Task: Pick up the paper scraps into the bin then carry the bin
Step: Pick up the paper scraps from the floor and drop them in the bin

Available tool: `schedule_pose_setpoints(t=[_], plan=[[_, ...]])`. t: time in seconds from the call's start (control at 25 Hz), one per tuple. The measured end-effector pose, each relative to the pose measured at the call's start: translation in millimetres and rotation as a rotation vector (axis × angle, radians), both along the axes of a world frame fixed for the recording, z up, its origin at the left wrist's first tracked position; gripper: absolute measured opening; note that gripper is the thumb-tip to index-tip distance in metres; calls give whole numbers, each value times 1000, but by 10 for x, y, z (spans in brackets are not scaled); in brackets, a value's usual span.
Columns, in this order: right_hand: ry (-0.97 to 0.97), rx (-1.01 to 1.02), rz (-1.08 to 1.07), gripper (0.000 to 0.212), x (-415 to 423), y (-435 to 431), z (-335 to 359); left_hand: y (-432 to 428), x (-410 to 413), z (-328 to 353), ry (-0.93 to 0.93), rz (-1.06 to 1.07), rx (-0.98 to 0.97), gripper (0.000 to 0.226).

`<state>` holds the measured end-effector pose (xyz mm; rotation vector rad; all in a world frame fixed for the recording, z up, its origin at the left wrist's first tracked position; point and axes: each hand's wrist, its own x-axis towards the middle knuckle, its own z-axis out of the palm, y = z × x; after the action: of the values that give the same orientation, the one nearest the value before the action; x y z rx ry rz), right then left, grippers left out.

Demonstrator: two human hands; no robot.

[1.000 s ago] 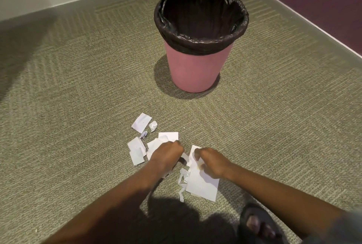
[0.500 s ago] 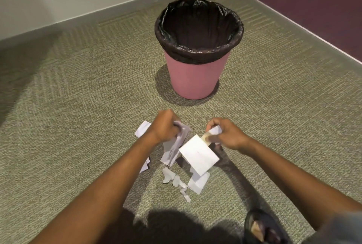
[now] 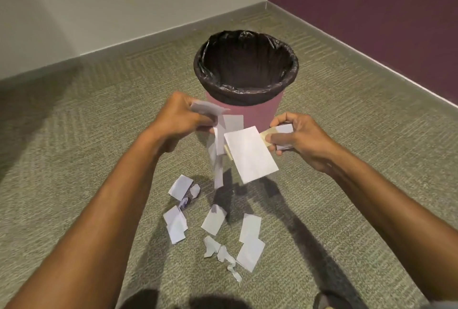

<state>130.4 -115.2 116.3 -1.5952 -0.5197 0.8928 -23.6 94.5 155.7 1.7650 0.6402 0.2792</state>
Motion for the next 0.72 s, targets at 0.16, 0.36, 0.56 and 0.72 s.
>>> schedule_pose_setpoints(t=[0.16, 0.36, 0.56, 0.72], plan=[[79, 59, -94, 23, 153, 119, 225, 227, 106, 413, -133, 44, -50, 26], [99, 87, -209, 27, 478, 358, 510, 481, 507, 690, -250, 182, -102, 27], [62, 42, -316, 21, 868, 684, 680, 552, 1053, 634, -293, 373, -207, 33], [-33, -52, -375, 15, 1100, 901, 657, 533, 1338, 417, -170, 412, -168, 36]])
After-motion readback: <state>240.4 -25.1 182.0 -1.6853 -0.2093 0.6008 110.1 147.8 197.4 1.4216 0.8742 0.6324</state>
